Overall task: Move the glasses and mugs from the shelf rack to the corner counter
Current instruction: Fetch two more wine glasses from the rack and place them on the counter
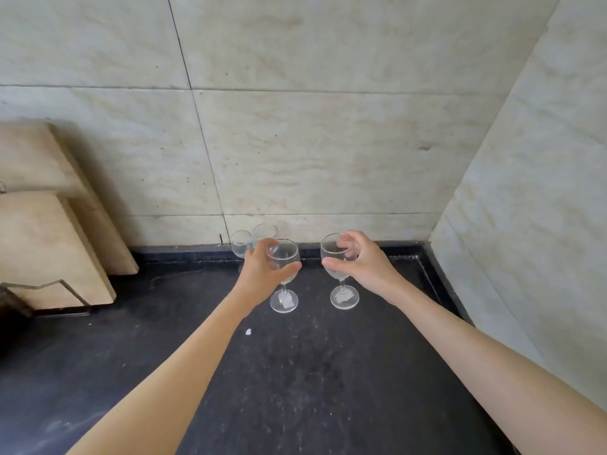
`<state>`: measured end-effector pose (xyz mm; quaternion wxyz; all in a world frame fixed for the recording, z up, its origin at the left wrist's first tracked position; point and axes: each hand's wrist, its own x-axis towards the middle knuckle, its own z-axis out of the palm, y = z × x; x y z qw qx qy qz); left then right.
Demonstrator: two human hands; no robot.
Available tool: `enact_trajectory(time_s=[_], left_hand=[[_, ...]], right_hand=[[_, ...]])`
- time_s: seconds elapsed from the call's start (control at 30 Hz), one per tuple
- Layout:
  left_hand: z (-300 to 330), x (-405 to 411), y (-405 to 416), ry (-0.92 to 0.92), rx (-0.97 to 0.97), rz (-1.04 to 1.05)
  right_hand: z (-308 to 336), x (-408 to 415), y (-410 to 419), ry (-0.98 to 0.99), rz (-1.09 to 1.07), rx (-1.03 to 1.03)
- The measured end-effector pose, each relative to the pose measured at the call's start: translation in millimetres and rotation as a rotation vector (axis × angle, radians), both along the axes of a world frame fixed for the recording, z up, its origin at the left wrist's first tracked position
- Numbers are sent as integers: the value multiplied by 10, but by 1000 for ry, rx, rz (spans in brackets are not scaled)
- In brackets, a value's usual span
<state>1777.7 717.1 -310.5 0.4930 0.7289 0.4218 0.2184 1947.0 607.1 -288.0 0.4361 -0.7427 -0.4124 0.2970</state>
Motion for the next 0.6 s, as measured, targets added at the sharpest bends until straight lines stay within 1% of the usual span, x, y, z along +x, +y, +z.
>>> enact_trajectory(time_s=[0.1, 0.23, 0.33, 0.6], left_hand=[[-278, 248, 183, 54, 20, 1], [-630, 527, 450, 113, 40, 9], [-864, 737, 626, 132, 22, 31], [-1244, 1127, 941, 154, 40, 75]], right_hand=[[-309, 256, 263, 34, 16, -46], [-736, 505, 603, 36, 18, -53], [-1015, 682, 835, 40, -3, -76], [-1418, 948, 1320, 27, -20, -118]])
